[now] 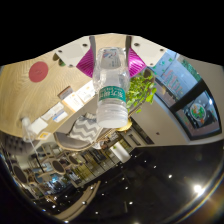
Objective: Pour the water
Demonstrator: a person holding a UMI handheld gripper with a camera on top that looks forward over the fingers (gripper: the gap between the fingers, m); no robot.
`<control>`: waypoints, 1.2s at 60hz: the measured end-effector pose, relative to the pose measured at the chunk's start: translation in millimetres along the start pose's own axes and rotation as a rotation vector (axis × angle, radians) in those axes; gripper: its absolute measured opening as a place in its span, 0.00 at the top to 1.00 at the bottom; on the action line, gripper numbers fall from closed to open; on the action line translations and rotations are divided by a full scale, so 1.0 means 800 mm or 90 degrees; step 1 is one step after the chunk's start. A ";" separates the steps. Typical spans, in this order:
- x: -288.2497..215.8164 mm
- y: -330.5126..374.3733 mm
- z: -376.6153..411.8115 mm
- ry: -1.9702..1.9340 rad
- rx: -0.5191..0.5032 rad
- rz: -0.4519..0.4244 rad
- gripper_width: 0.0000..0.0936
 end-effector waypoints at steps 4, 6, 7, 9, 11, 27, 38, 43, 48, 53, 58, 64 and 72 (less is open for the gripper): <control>-0.022 -0.033 -0.037 0.105 0.032 -0.030 0.57; -0.033 -0.042 -0.056 0.151 0.047 -0.044 0.57; -0.040 -0.024 -0.061 0.173 0.053 -0.049 0.56; -0.044 -0.036 -0.082 0.211 0.066 -0.060 0.57; -0.048 -0.045 -0.102 0.245 0.080 -0.067 0.57; -0.021 -0.097 -0.240 0.379 0.144 -0.045 0.57; 0.016 -0.121 -0.293 0.393 0.151 -0.014 0.57; 0.026 -0.125 -0.303 0.398 0.144 -0.014 0.56; 0.027 -0.124 -0.304 0.409 0.138 -0.023 0.55; 0.027 -0.124 -0.304 0.404 0.139 -0.027 0.53; 0.029 -0.124 -0.305 0.406 0.145 -0.016 0.47; 0.037 -0.114 -0.308 0.402 0.151 0.031 0.10; 0.026 -0.077 -0.311 0.393 0.180 0.047 0.08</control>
Point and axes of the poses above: the point between the fingertips, and its own axes, seen from behind it with the camera up: z to the left, x down, y backward, against the way the camera looks, the point moved 2 cm from there along y, backward, against the way the camera looks, and after that the axes turned 12 degrees about x, right-handed, at the moved point
